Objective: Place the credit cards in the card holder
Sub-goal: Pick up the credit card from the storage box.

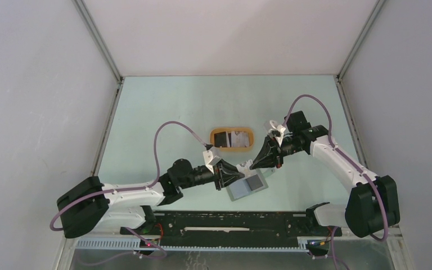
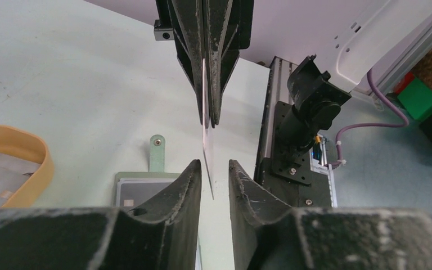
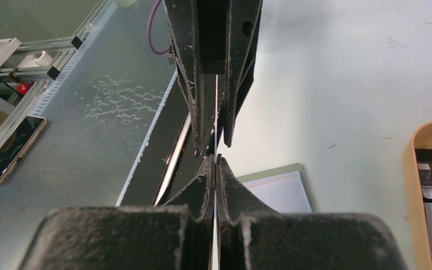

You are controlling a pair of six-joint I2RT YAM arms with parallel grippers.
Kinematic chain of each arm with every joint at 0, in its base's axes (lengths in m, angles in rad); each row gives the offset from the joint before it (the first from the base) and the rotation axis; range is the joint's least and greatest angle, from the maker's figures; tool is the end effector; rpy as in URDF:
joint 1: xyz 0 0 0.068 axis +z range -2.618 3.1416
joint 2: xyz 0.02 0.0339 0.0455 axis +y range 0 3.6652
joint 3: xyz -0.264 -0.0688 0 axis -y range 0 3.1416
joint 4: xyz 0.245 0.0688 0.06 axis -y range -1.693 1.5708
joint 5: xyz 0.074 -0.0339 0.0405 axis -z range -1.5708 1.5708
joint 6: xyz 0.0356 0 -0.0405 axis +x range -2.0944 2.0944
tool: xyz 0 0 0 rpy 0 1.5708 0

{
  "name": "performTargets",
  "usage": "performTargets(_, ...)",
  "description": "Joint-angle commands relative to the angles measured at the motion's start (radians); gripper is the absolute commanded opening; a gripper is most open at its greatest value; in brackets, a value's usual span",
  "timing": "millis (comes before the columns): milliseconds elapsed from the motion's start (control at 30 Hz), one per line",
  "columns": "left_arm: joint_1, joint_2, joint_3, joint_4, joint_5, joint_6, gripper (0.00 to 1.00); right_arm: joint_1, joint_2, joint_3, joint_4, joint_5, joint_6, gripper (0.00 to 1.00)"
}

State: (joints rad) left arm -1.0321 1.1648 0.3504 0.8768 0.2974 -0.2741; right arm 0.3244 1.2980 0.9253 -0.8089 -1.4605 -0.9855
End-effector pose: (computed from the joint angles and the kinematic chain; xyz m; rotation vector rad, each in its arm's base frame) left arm 0.1118 -0.2074 0.2258 0.8445 1.4181 -1.2482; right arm 0.2053 0.1064 0.2623 -1.4192 1.2989 1.4833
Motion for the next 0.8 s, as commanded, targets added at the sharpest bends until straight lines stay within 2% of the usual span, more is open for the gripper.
performTargets(0, 0.010, -0.019, 0.025, 0.075, 0.014, -0.044, 0.31, 0.007, -0.002, -0.017, 0.042, -0.015, 0.029, 0.00)
performTargets(167, 0.039, -0.024, -0.016, 0.178, 0.083, -0.097, 0.32, 0.008, 0.000, -0.019, 0.041, -0.011, 0.033, 0.00)
performTargets(333, 0.056, 0.003, -0.007, 0.202, 0.134, -0.141, 0.31, 0.013, 0.002, -0.019, 0.042, -0.009, 0.036, 0.00)
performTargets(533, 0.058, 0.017, -0.007, 0.226, 0.145, -0.143, 0.23, 0.015, 0.003, -0.019, 0.043, -0.008, 0.039, 0.00)
performTargets(767, 0.067, 0.026, -0.022, 0.225, 0.140, -0.160, 0.20, 0.012, 0.004, -0.019, 0.050, -0.007, 0.053, 0.00)
